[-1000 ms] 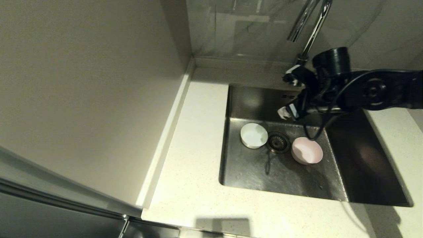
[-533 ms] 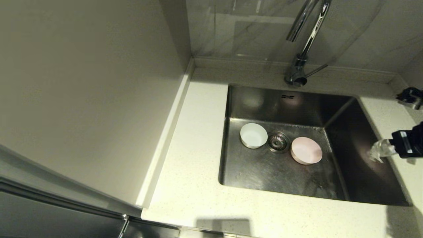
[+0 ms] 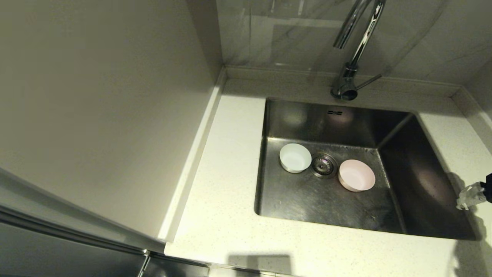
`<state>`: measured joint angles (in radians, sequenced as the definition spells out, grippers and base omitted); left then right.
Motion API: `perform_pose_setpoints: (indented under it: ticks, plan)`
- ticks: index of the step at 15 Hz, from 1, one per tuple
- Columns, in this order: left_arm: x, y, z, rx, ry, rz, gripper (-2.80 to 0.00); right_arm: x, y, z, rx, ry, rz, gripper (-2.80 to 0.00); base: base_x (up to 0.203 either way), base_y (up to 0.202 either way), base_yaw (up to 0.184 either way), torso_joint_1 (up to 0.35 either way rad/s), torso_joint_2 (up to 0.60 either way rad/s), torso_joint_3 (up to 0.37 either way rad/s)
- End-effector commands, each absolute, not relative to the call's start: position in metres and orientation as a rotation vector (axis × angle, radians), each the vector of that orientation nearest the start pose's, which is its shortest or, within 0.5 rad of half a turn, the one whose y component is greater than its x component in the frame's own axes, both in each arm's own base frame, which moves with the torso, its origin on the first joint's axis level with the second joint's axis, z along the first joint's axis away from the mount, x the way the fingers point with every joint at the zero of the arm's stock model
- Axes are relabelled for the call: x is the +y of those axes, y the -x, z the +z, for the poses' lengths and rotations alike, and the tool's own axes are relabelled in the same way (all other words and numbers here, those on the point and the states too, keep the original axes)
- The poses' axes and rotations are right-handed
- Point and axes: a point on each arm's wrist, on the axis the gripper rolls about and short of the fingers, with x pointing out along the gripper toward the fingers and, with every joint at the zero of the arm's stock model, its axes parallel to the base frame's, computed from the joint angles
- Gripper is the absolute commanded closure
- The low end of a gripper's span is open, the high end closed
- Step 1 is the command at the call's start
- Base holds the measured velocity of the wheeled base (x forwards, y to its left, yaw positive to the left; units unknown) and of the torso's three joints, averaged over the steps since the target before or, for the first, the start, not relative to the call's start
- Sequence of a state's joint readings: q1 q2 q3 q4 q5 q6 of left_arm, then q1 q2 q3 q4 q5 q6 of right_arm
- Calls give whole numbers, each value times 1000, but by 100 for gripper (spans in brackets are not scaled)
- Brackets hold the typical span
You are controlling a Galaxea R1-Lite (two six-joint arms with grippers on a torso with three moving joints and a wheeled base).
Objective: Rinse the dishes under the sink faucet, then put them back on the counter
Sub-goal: Put a bowl into the sink
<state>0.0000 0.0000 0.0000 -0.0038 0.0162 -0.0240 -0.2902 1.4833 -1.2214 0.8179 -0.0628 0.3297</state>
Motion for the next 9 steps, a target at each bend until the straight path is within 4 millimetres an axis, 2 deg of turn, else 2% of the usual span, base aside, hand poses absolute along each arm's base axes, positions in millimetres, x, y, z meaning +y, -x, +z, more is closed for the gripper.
perform_pose_setpoints:
  ticks: [1, 5, 9]
  plan:
    - [0, 23, 76, -6, 25, 17, 0, -91, -209, 225, 979, -399, -565, -280, 0, 0, 0, 0, 0, 0]
    - [0, 23, 76, -6, 25, 17, 0, -145, -215, 212, 947, -363, -673, -280, 0, 0, 0, 0, 0, 0]
    - [0, 23, 76, -6, 25, 17, 0, -167, -219, 201, 976, -394, -718, -280, 0, 0, 0, 0, 0, 0]
